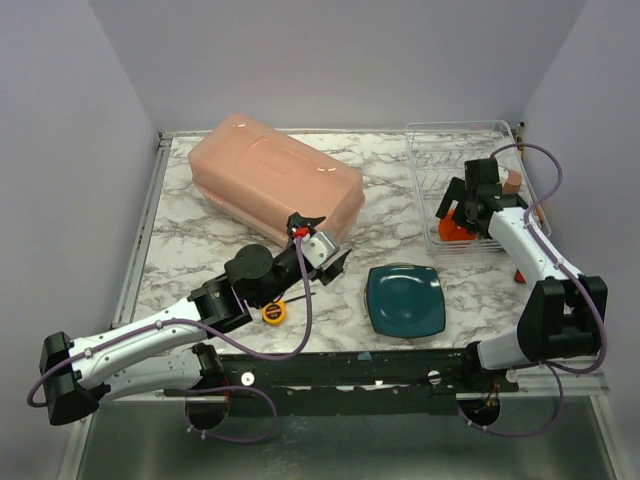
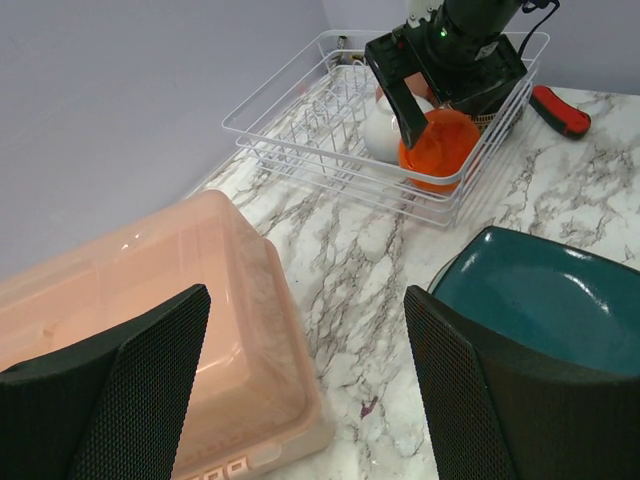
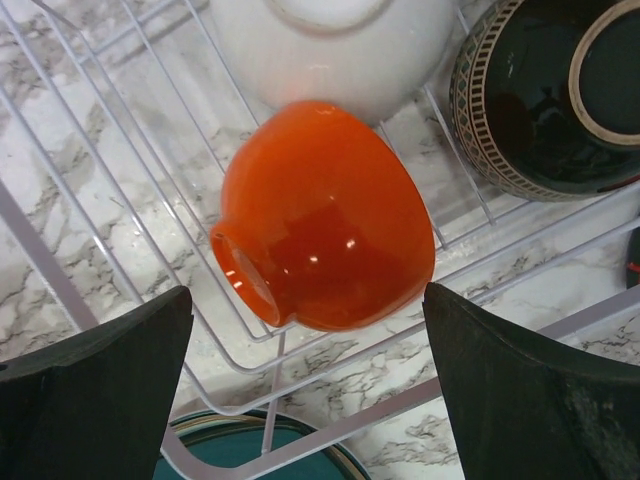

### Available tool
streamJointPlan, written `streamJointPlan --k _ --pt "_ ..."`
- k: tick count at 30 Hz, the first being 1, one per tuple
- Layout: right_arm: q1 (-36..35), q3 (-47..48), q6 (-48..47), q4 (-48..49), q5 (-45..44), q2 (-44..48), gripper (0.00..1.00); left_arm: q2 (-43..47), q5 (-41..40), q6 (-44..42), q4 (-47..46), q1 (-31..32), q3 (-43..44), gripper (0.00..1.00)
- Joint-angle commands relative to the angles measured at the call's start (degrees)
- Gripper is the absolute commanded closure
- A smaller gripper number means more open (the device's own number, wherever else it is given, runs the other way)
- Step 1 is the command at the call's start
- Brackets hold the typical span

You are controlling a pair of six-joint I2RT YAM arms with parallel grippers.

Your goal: Load the mixed dishes into the dish rack

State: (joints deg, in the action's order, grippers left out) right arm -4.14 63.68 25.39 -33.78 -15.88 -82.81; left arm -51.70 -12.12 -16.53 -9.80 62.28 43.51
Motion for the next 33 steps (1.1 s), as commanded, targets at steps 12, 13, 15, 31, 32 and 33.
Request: streamJointPlan --k 12,13,15,31,32,33 --pt "11.97 -8.81 1.78 8.91 15.03 4.80 0.00 -0.60 0.16 0.31 0.12 0.38 1.05 0.21" --pt "12.95 -10.20 1.92 10.48 17.60 5.20 0.00 -0.47 0.30 0.45 0.07 0.38 0.98 0.21" --pt "13.81 -12.69 1.94 14.25 22.73 6.33 0.00 -0.35 0.13 0.37 -0.55 0.38 0.54 0.21" --pt "13.99 -12.86 -1.62 13.05 25.89 4.96 0.02 -0.68 0.34 -0.03 -0.62 0.39 0.47 0.21" --pt "14.01 -12.37 -2.24 12.58 27.07 4.65 0.03 -0.75 0.47 -0.07 -0.90 0.40 0.35 0.21" --pt "14.02 -11.98 -2.46 12.12 27.92 4.23 0.03 -0.83 0.43 -0.01 -1.05 0.46 0.40 0.21"
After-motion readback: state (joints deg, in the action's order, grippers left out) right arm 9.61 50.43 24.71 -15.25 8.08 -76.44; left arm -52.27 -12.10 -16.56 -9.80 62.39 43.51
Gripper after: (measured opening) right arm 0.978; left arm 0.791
